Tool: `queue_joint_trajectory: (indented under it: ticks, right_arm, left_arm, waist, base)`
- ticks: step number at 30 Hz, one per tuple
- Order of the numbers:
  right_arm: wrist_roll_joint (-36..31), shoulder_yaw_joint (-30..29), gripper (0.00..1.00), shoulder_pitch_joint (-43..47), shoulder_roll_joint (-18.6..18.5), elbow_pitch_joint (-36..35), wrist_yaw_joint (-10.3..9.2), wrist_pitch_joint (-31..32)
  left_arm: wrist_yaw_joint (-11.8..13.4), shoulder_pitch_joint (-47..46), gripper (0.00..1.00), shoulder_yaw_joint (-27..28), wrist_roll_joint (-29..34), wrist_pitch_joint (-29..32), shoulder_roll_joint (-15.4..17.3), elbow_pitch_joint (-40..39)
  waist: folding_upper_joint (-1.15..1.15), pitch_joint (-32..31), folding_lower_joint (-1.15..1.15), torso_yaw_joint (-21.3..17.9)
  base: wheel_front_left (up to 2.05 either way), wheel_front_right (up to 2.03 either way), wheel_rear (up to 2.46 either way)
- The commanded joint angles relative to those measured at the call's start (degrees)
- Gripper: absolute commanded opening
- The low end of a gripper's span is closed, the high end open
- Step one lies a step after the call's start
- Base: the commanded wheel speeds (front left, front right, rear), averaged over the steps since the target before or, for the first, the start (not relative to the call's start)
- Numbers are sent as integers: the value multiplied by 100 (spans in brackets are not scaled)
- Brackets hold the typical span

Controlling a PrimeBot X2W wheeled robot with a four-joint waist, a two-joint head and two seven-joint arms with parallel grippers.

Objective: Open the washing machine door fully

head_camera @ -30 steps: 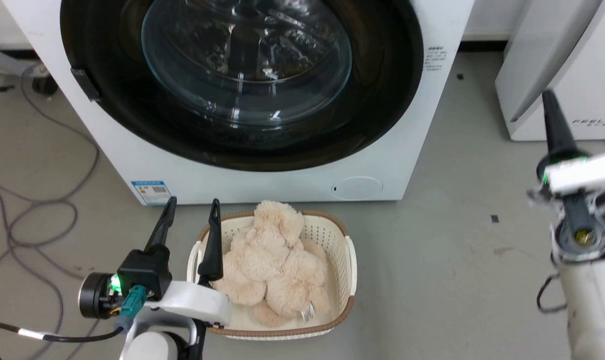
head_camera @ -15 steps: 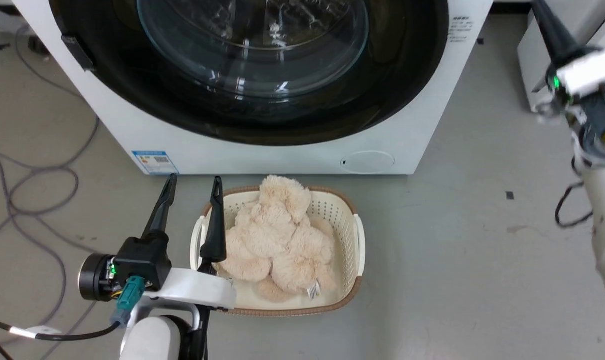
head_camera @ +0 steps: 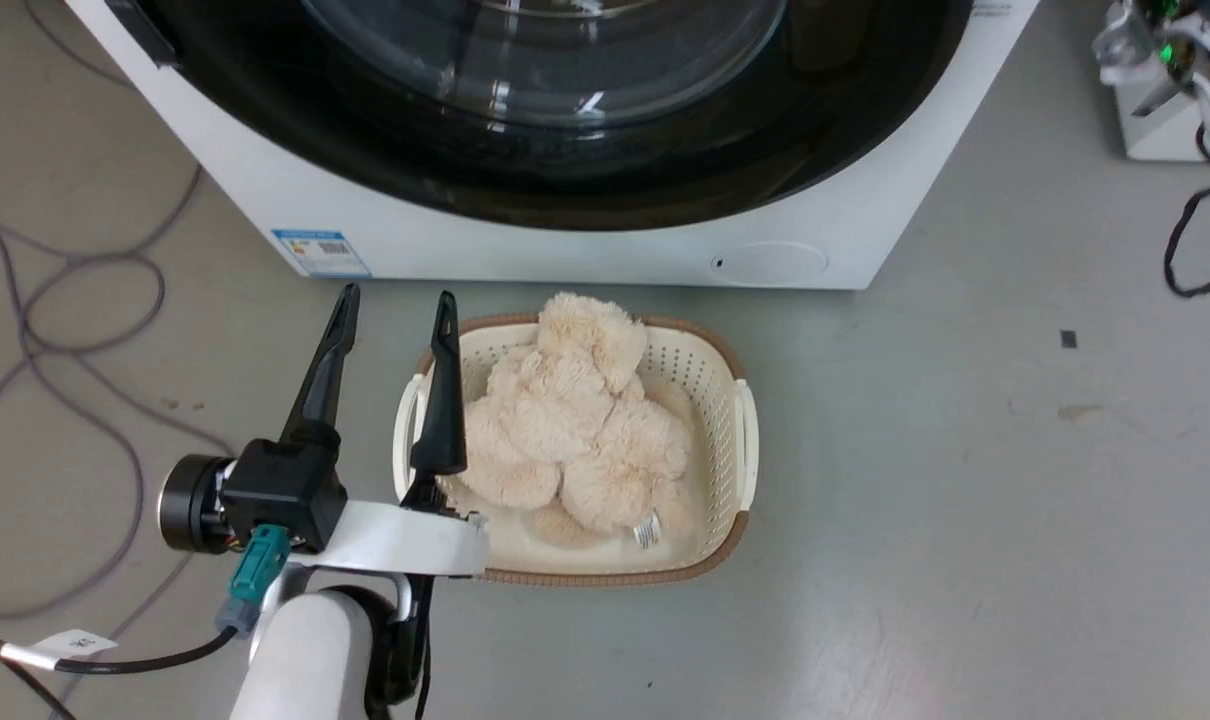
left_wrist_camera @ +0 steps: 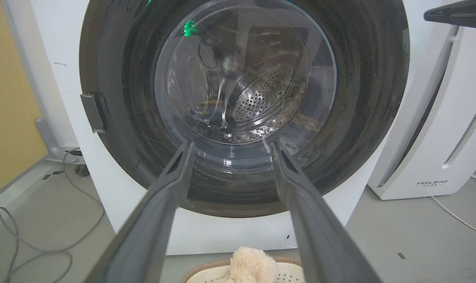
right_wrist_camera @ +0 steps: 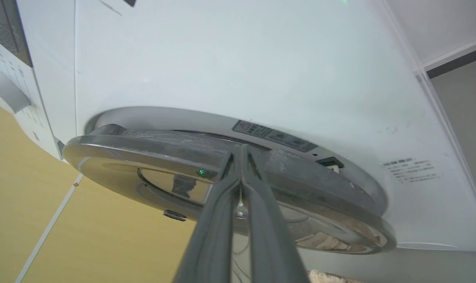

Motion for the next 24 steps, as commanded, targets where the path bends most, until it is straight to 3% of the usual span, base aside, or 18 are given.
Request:
queue_joint_trajectory:
  ticks: [1, 18, 24]
  right_arm:
    - [154, 83, 0, -242, -36, 157, 4, 54]
    - [770, 999, 0, -1952, 107, 1519, 4, 1029]
    - [899, 1128, 0, -1853, 96, 1370, 5, 1781]
  left_arm:
    - [41, -112, 100, -26, -32, -58, 7, -35]
    - [193, -459, 100, -225, -177, -262, 8, -143]
    - [226, -471, 100, -238, -206, -277, 8, -125]
  waist:
    - [0, 73, -1, 38]
    - [0, 642, -1, 155]
    - [0, 616, -1, 175]
  base:
    - [0, 0, 0]
    - [0, 0, 0]
    - [0, 0, 0]
